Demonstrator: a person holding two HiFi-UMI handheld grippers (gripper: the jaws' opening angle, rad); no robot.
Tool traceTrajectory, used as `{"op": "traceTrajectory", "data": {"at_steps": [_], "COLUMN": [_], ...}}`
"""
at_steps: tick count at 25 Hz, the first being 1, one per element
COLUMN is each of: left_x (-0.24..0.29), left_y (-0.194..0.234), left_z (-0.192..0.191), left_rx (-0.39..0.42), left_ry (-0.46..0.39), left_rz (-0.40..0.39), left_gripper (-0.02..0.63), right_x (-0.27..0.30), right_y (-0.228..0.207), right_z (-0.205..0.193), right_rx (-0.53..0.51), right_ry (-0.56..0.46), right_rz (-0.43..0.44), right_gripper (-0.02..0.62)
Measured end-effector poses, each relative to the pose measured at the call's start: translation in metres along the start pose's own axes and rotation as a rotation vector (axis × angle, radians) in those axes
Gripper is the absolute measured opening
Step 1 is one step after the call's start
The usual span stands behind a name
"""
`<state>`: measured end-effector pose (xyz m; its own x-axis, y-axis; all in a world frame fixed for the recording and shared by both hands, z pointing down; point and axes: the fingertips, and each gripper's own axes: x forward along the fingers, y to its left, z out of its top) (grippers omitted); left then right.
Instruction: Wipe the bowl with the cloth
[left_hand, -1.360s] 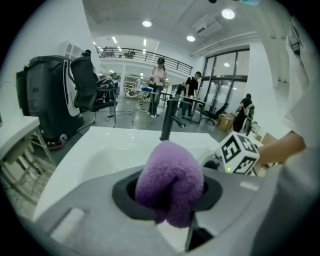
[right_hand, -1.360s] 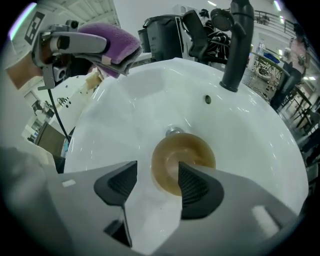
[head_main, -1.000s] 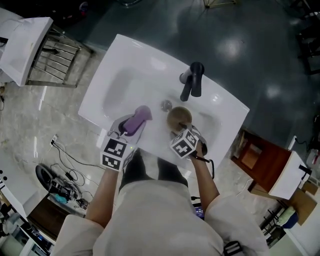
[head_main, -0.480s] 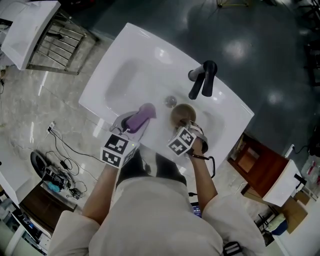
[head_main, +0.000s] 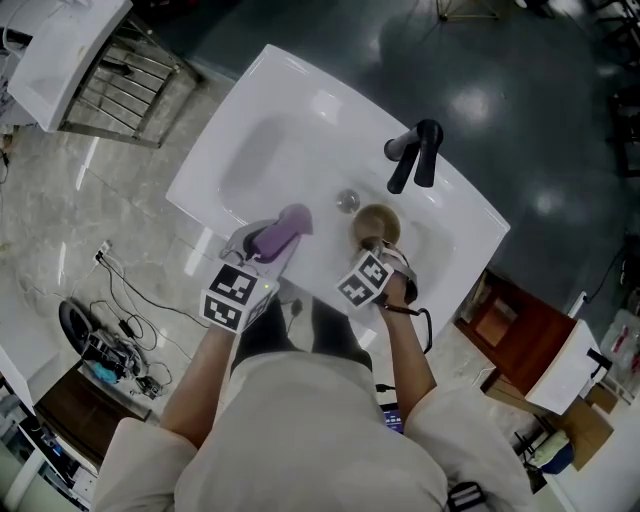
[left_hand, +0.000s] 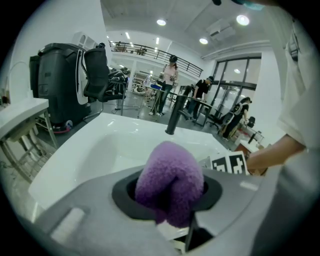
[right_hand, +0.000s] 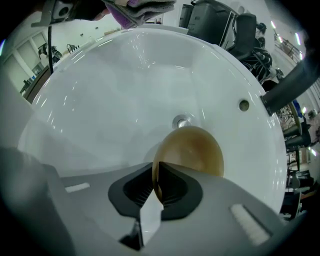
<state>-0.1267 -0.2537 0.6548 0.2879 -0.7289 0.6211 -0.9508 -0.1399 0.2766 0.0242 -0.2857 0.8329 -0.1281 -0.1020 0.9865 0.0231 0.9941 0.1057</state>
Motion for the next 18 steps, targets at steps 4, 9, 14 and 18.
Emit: {"op": "traceTrajectory", "data": {"at_steps": [4,9,14,18], "left_x": [-0.019,-0.036,-0.062,-0.078], "left_y": [-0.001,-0.01,-0.018,-0.028], "left_z": [0.003,0.014,0.017,0.02], "left_rx": [0.012,0.055,0.086,0.113], "left_ry": [-0.011,-0.041,-0.07,-0.086], "left_rz": [-0.003,-0.026,-0.052,-0.079], "left_gripper": [0.127,0.127,0.127,0.127], "right_x": [-0.017,-0.041,-0.074,-0.106], "right_y": [0.007,0.006,0.017,0.026], "right_z": [0.009,0.014,0.024,0.032], "right_rx": [0.037,0.113,0.261,0.4], "right_ry": [-0.025,-0.078,-0.154,-0.242], "right_rz": [-0.004,-0.047,-0.045,-0.014], "right_gripper": [0.021,0.018,0.014,0.014]}}
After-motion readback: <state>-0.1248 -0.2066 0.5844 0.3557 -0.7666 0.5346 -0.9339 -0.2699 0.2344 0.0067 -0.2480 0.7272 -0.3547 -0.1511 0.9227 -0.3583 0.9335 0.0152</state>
